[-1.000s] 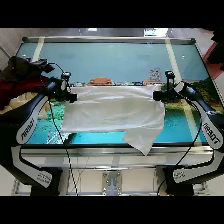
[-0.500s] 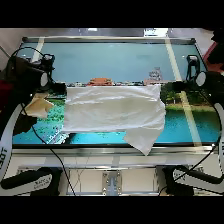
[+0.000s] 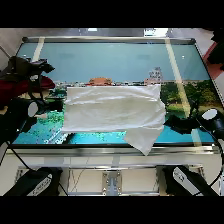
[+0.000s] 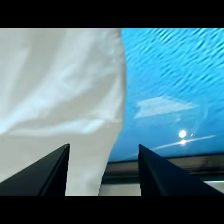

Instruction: Fold the shirts.

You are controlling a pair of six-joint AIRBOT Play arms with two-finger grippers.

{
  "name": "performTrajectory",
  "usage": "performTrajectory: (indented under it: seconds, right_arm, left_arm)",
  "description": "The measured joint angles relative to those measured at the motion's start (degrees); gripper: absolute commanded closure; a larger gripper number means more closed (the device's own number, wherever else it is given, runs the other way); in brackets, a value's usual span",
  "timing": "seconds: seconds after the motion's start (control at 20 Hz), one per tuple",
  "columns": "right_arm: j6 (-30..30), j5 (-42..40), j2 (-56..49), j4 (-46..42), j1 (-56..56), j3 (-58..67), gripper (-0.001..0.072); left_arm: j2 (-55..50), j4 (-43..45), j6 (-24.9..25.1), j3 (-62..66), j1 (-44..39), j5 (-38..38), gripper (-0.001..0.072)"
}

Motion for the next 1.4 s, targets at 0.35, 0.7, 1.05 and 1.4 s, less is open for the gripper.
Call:
performTrajectory:
  seconds: [0.35, 0.7, 1.05, 1.4]
  right_arm:
    - [-1.3, -3.6, 0.9, 7.8, 4.1, -10.6, 0.0211]
    - [-2.1, -9.4, 1.2, 14.1, 9.5, -11.9, 0.0679]
    - [-3.8, -6.5, 7.5, 15.9, 10.4, -8.0, 0.0679]
    - [-4.2, -5.1, 12.7, 15.3, 10.4, -7.0, 0.0678]
  left_arm:
    - [1.2, -1.8, -0.6, -1.1, 0.0, 0.5, 0.0012]
    - [1.2, -2.6, 0.2, -1.2, 0.0, 0.4, 0.0012]
    - [1.4, 2.6, -13.3, -4.6, 0.0, -3.5, 0.0014]
    - [1.4, -7.0, -29.2, -17.4, 0.0, 0.1, 0.0014]
